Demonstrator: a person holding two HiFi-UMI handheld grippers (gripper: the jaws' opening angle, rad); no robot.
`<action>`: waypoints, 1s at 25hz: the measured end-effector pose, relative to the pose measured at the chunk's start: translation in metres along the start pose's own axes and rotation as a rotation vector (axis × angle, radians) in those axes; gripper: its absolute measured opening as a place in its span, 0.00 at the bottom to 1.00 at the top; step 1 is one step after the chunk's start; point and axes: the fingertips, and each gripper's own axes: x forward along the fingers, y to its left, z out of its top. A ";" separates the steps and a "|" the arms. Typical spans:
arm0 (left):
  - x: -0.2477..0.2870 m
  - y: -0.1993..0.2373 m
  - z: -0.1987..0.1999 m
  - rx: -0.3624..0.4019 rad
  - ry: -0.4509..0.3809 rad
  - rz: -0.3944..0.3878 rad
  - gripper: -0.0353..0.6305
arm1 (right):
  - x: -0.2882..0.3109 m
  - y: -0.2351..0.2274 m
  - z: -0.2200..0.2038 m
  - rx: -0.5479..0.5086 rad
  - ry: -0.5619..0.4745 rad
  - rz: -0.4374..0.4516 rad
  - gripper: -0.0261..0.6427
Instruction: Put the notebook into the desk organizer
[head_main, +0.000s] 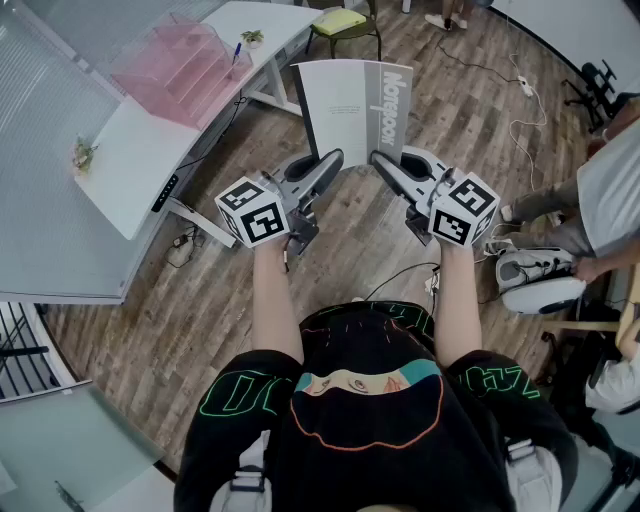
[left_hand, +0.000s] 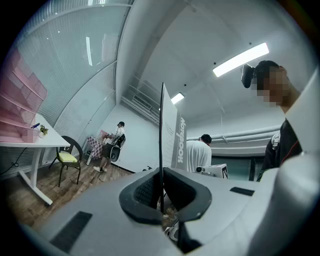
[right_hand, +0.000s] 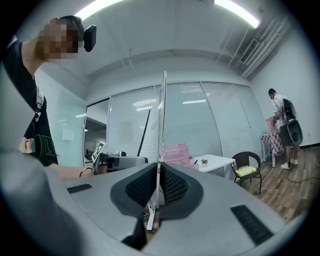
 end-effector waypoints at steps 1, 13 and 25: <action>0.001 -0.001 0.000 0.001 0.001 0.004 0.06 | -0.001 -0.001 0.001 0.010 0.000 -0.007 0.06; 0.019 -0.002 0.005 0.031 0.011 0.027 0.06 | -0.006 -0.018 0.008 -0.026 0.021 -0.027 0.07; 0.017 -0.002 0.008 0.068 0.003 0.065 0.06 | 0.000 -0.021 0.009 -0.052 0.020 0.005 0.08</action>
